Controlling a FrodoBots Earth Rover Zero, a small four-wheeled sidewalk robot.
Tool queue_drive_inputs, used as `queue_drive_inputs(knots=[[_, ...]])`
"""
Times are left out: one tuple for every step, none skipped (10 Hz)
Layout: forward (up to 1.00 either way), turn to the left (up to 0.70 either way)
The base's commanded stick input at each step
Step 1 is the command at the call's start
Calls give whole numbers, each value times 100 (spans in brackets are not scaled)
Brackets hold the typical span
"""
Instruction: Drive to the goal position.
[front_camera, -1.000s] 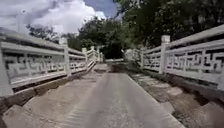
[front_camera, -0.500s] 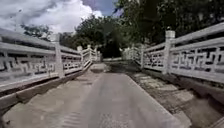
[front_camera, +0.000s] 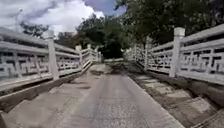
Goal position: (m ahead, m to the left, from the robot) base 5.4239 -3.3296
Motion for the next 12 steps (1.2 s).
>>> queue_drive_inputs(knots=[[70,0],[70,0],[70,0],[70,0],[70,0],[70,0],[70,0],[70,-10],[70,-14],[70,-14],[70,-14],[70,-14]])
